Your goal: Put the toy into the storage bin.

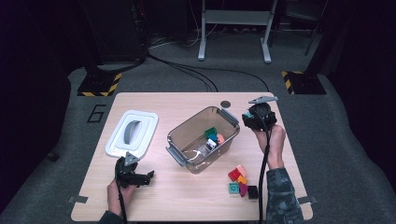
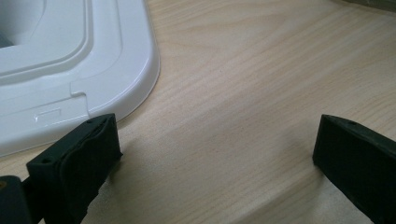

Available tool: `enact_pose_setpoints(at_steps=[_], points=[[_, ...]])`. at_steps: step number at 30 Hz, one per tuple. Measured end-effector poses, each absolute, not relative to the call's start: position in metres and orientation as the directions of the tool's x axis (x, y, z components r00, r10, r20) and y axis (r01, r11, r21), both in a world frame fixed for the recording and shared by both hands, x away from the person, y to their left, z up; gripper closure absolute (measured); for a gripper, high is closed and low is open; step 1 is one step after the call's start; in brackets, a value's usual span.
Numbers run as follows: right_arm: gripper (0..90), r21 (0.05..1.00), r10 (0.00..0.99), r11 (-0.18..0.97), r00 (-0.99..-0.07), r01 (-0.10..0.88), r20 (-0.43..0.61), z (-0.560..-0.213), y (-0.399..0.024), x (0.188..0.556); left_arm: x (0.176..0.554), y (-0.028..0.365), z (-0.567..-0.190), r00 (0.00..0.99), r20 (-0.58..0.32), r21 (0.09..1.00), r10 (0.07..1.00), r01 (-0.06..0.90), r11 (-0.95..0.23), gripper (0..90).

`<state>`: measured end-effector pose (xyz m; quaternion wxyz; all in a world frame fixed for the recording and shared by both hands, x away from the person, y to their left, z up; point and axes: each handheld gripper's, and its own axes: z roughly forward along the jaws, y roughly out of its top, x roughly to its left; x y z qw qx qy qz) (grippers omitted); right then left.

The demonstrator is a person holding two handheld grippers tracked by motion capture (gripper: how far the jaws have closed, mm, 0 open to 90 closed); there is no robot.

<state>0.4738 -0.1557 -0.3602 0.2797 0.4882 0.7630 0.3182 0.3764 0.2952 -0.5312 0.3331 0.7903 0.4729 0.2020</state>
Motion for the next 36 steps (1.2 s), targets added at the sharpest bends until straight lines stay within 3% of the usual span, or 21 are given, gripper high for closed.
enact_pose_setpoints(at_steps=[14, 36], points=[[58.7, 0.755, 0.884, 0.387, -0.447, 0.529, -0.140, -0.349, -0.127, 0.467, 0.376, 0.295, -0.531, 0.473, 0.007, 0.717, 0.881, 0.612, -0.334, 0.5], [58.5, 0.686, 0.826, 0.492, -0.537, 0.537, -0.171, -0.368, -0.102, 0.460, 0.376, 0.295, -0.531, 0.473, 0.007, 0.717, 0.881, 0.612, -0.334, 0.5]])
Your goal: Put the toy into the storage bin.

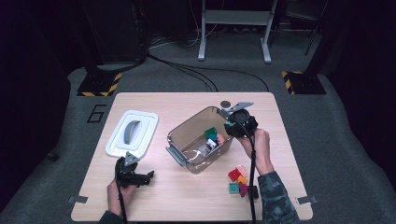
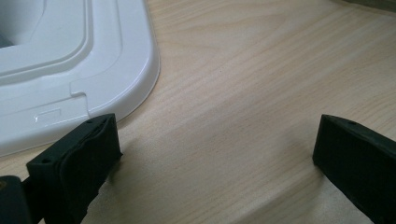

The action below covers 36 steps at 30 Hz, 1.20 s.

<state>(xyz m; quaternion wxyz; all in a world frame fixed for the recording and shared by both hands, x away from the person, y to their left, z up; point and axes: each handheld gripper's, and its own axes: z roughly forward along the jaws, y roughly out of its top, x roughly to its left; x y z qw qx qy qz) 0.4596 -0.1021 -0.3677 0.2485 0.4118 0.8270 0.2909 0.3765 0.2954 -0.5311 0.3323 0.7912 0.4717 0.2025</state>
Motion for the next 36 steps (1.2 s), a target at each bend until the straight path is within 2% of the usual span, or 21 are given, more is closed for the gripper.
enact_pose_setpoints(at_steps=[27, 30, 36], points=[[57.2, 0.627, 0.785, 0.570, -0.576, 0.532, -0.225, -0.379, -0.100, 0.450, 0.376, 0.295, -0.531, 0.473, 0.008, 0.717, 0.881, 0.612, -0.335, 0.5], [47.7, 0.623, 0.783, 0.574, -0.579, 0.532, -0.227, -0.379, -0.100, 0.449, 0.376, 0.295, -0.531, 0.473, 0.007, 0.717, 0.881, 0.612, -0.334, 0.5], [34.9, 0.647, 0.792, 0.553, -0.572, 0.525, -0.213, -0.378, -0.103, 0.446, 0.376, 0.295, -0.531, 0.473, 0.007, 0.717, 0.881, 0.612, -0.334, 0.5]])
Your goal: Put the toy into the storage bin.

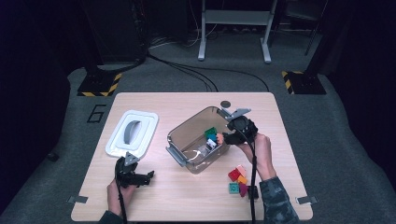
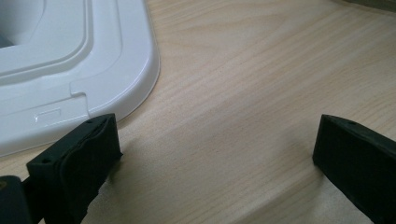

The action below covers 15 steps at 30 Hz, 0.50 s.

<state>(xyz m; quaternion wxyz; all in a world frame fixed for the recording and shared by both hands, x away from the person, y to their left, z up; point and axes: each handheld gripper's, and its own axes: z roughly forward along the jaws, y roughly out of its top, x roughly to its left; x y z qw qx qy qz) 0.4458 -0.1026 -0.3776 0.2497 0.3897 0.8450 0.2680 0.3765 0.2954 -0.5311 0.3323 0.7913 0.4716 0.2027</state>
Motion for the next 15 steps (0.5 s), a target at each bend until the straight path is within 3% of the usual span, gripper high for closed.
enact_pose_setpoints(at_steps=[8, 15], points=[[15.8, 0.712, 0.832, 0.463, -0.537, 0.529, -0.142, -0.374, -0.118, 0.438, 0.376, 0.295, -0.531, 0.473, 0.008, 0.717, 0.881, 0.612, -0.335, 0.5], [14.2, 0.737, 0.849, 0.408, -0.521, 0.539, -0.089, -0.378, -0.137, 0.429, 0.376, 0.295, -0.531, 0.473, 0.008, 0.717, 0.881, 0.612, -0.335, 0.5]])
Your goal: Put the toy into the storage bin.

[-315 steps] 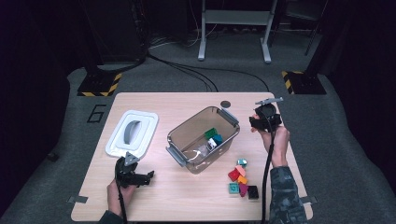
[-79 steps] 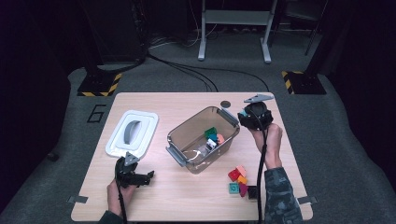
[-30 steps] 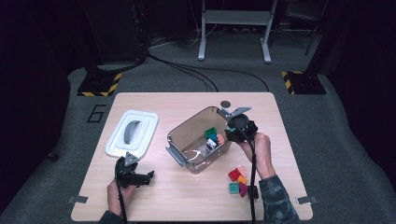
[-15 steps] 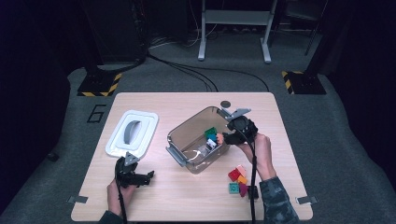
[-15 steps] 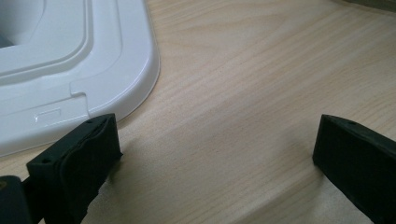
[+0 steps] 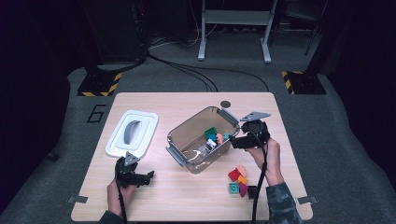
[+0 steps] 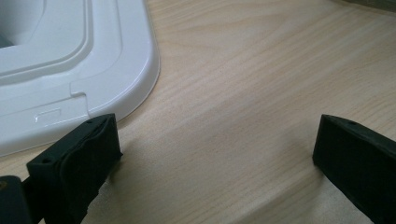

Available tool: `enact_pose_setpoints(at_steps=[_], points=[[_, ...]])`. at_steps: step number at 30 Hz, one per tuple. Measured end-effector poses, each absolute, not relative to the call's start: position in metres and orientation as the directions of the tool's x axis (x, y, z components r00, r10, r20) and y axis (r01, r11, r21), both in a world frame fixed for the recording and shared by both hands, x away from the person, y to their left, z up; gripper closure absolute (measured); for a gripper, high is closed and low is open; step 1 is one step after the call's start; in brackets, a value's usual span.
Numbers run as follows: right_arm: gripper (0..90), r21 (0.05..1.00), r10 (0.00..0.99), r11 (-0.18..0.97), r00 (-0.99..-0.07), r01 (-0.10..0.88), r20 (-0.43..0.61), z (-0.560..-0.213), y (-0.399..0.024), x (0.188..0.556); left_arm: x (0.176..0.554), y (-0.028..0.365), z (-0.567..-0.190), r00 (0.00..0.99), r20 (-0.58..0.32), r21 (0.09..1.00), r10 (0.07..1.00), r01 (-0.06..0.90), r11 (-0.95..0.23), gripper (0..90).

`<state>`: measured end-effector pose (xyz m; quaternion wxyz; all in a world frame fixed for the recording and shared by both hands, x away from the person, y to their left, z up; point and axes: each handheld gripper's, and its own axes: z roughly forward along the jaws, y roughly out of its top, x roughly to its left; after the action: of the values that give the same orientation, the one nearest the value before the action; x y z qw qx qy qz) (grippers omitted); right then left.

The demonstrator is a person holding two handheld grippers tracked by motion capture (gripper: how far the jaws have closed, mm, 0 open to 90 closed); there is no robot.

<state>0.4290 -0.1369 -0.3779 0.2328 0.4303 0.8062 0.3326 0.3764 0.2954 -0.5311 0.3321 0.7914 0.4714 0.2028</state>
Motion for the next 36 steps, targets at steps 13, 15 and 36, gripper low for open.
enact_pose_setpoints(at_steps=[13, 15, 36], points=[[14.2, 0.708, 0.875, 0.357, -0.484, 0.610, -0.024, -0.404, -0.168, 0.411, 0.376, 0.295, -0.531, 0.473, 0.009, 0.717, 0.881, 0.611, -0.335, 0.5], [13.3, 0.693, 0.874, 0.358, -0.486, 0.625, -0.014, -0.412, -0.170, 0.410, 0.376, 0.295, -0.531, 0.473, 0.008, 0.717, 0.881, 0.611, -0.335, 0.5], [38.2, 0.503, 0.872, 0.381, -0.483, 0.776, 0.085, -0.473, -0.156, 0.406, 0.376, 0.295, -0.531, 0.473, 0.009, 0.717, 0.881, 0.611, -0.336, 0.5]])
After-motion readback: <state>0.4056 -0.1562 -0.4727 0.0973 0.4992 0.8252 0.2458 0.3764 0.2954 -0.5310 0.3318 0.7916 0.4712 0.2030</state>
